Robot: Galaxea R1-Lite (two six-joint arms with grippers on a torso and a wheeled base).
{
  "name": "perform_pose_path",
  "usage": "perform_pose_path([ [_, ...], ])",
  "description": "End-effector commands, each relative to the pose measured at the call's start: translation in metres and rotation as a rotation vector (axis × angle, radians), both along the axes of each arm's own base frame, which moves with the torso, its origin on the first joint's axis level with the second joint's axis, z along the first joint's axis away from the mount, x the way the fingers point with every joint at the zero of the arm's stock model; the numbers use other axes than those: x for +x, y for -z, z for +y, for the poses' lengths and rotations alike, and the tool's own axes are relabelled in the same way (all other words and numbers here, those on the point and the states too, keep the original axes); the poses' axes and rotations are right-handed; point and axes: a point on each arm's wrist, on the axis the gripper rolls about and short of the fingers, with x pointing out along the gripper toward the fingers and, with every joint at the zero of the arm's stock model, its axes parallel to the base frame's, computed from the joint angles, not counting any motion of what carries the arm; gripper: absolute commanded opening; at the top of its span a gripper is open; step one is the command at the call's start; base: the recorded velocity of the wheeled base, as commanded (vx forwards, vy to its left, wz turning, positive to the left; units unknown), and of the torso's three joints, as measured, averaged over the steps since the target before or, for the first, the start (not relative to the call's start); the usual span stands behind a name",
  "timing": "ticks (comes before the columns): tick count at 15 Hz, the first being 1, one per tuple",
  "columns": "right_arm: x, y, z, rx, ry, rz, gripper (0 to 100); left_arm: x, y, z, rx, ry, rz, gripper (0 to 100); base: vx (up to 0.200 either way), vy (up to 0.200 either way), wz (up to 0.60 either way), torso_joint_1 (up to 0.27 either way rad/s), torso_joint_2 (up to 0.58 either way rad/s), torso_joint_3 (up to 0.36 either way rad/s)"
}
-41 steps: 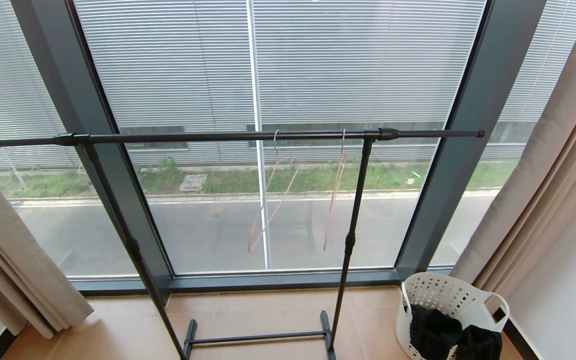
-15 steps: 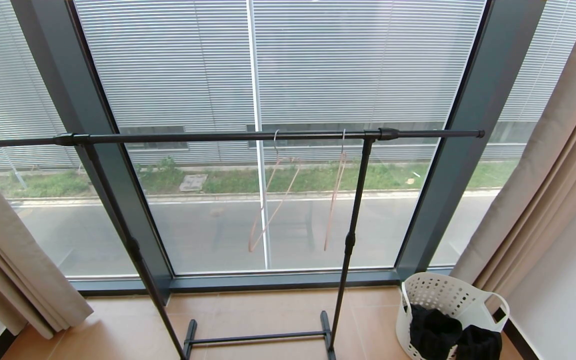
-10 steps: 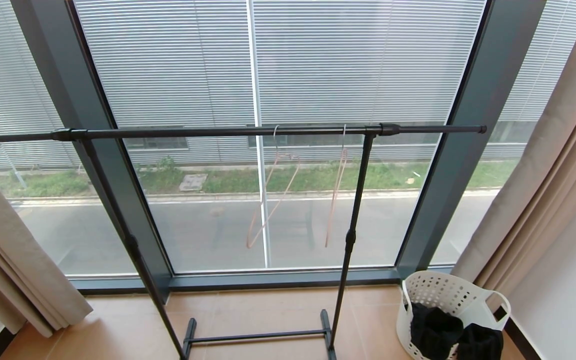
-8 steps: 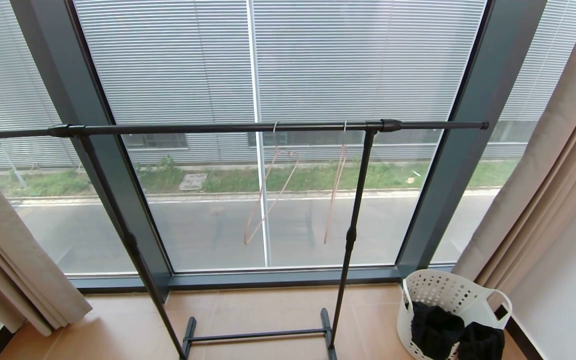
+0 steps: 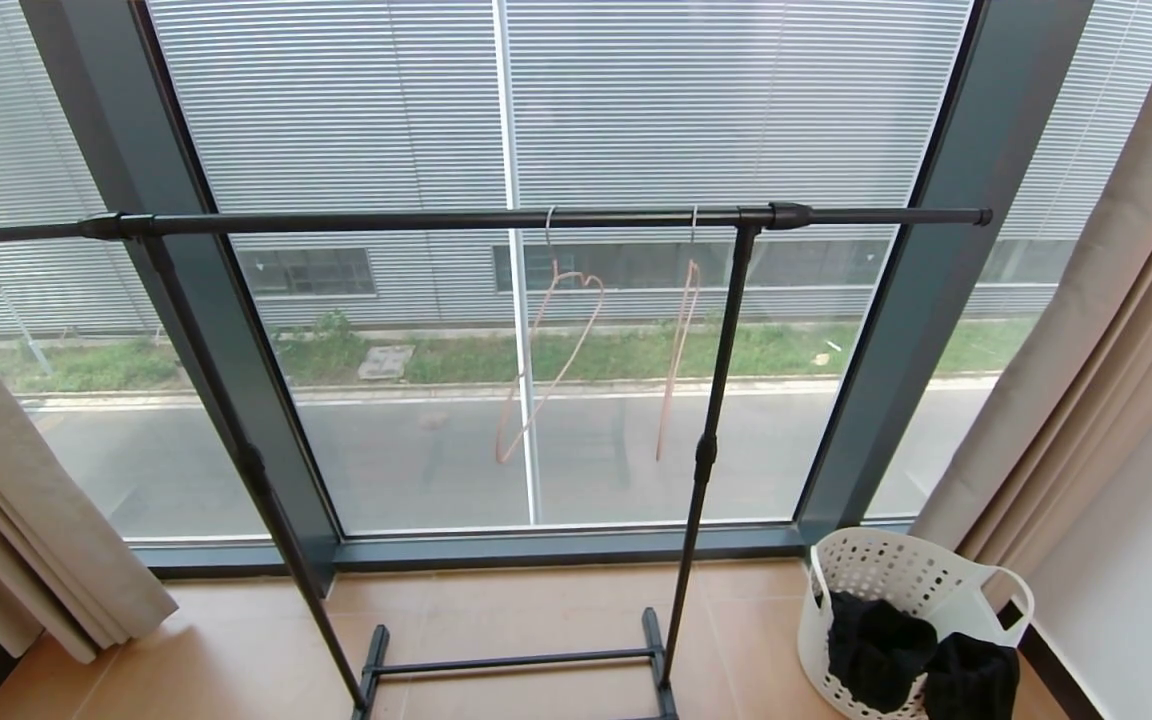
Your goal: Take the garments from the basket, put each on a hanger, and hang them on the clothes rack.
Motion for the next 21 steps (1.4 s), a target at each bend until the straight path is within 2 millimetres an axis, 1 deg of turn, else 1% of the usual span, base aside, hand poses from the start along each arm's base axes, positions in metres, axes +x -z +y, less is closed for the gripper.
perform_pose_path([
  [1,0.0001,-0.0001,0.0000,-0.001,0.000,0.001,100,0.0001,-0.0001,0.0000,0.000,0.000,0.001,100,0.000,0.000,0.00,-0.163,0.38,0.217],
  [6,0.0001,-0.0001,0.0000,-0.001,0.000,0.001,100,0.0001,-0.0001,0.0000,0.000,0.000,0.001,100,0.000,0.000,0.00,-0.179,0.43,0.246],
  [14,0.0001,-0.0001,0.0000,-0.001,0.000,0.001,100,0.0001,-0.0001,0.0000,0.000,-0.002,0.001,100,0.000,0.000,0.00,-0.210,0.54,0.328],
  [21,0.0001,-0.0001,0.0000,-0.001,0.000,0.001,100,0.0001,-0.0001,0.0000,0.001,-0.002,0.001,100,0.000,0.000,0.00,-0.163,0.50,0.330],
])
